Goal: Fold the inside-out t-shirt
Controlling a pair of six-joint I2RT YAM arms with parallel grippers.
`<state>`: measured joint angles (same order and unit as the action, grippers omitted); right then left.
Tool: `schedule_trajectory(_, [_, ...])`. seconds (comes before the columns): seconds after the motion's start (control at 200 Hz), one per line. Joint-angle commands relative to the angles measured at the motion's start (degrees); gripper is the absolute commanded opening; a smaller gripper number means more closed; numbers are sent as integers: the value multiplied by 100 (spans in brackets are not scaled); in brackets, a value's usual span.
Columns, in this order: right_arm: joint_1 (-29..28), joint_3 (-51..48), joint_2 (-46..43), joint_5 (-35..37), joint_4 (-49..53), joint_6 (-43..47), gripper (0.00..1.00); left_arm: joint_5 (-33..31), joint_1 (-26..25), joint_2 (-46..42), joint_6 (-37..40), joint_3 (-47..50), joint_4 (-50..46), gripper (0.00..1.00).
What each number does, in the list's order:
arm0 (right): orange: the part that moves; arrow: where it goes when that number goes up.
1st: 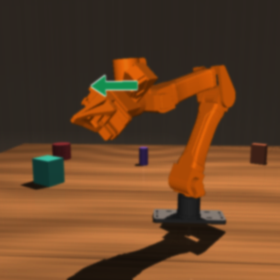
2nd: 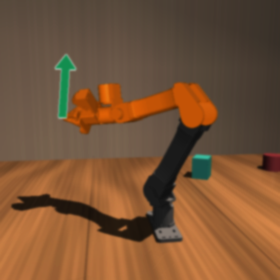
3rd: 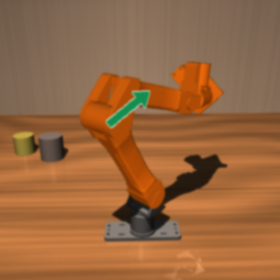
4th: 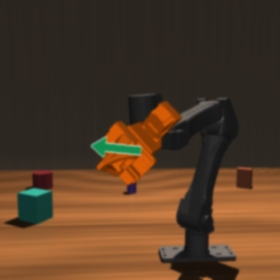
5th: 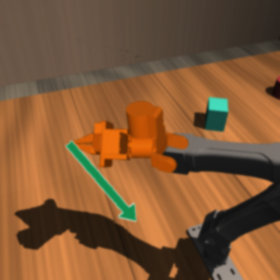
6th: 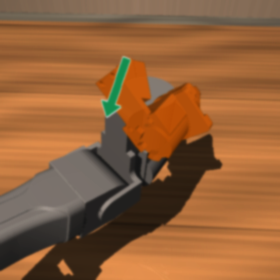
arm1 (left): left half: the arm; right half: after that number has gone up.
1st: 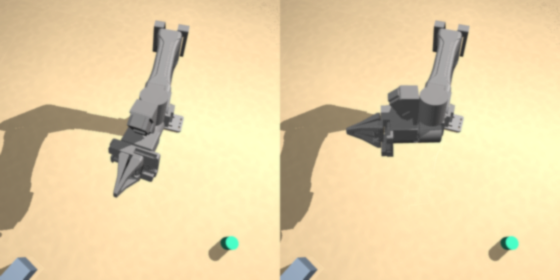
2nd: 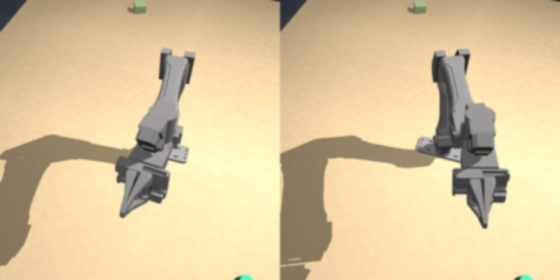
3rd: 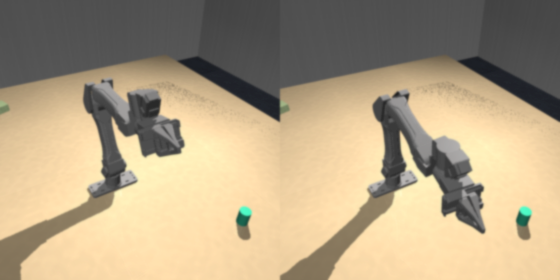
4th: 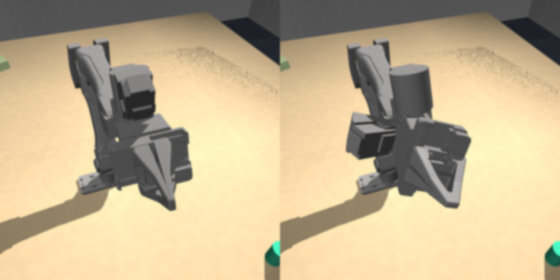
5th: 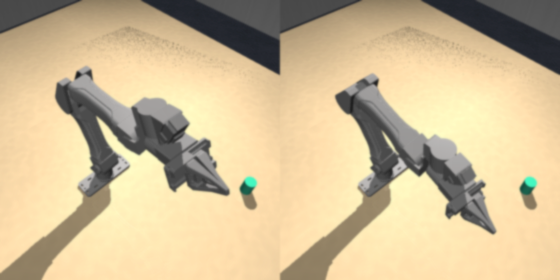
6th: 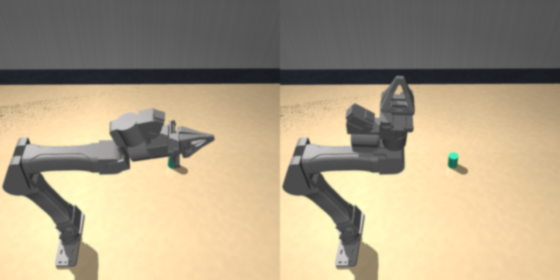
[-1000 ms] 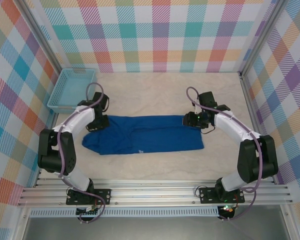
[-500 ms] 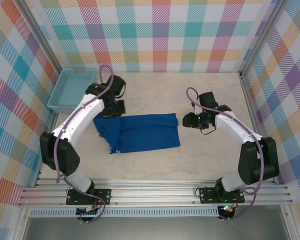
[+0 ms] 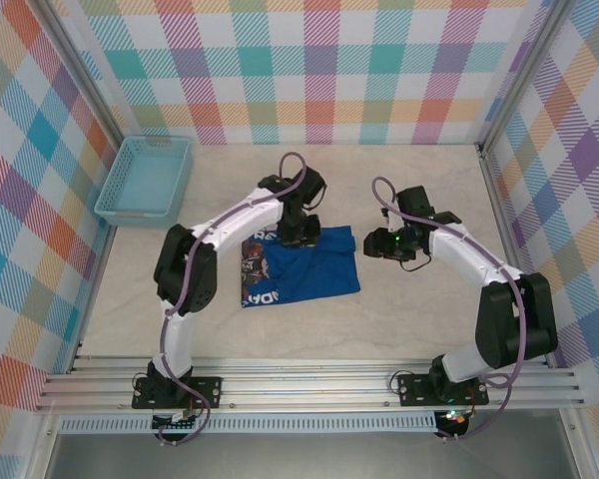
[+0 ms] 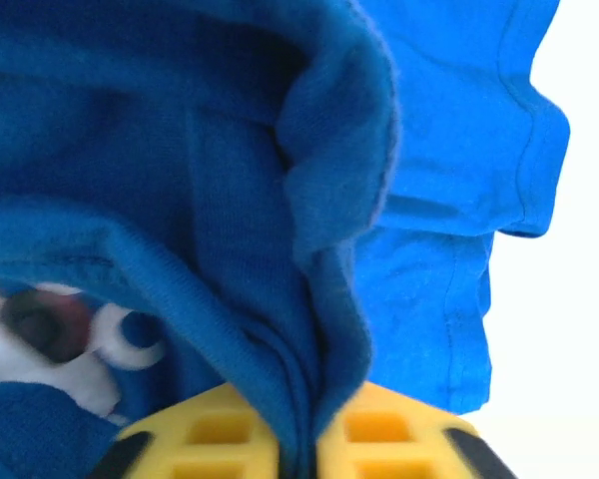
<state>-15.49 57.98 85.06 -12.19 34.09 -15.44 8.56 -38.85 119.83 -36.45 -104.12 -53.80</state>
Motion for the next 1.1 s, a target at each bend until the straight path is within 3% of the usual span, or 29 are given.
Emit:
schedule_trajectory(0.0, [-36, -100, -201, 93, 155, -37, 51, 481, -263, 212, -388, -249, 578, 29])
schedule_trajectory(0.13, [-31, -187, -512, 455, 364, -102, 51, 896, -533, 437, -761, -262, 1238, 47])
schedule_trajectory(0.31, [21, -397, -1088, 1154, 520, -336, 51, 1638, -737, 717, -1056, -551, 1778, 59])
schedule_trajectory(0.47, [55, -588, -1634, 1469, 510, -563, 52, 1421, -730, 453, -604, -714, 1466, 64])
schedule_trajectory(0.55, [55, -717, -1864, 1188, 346, -608, 54, 1108, -647, 0, -161, -513, 1205, 65])
schedule_trajectory(0.64, [-2, -911, -1896, 9, -170, -545, 56, 493, -490, -807, 299, 336, 1232, 67])
schedule_trajectory(0.75, [-285, -797, -1395, -651, -685, -568, 58, 44, -25, -1739, 481, 1625, 1322, 67])
schedule_trajectory(0.93, [-274, 86, 16, -94, -1411, -403, 64, -450, 663, -2458, 637, 3111, 1578, 67])
schedule_trajectory(1.095, [-130, 1039, 1370, -135, -1392, -336, 62, -739, 926, -2630, 810, 3648, 1705, 68])
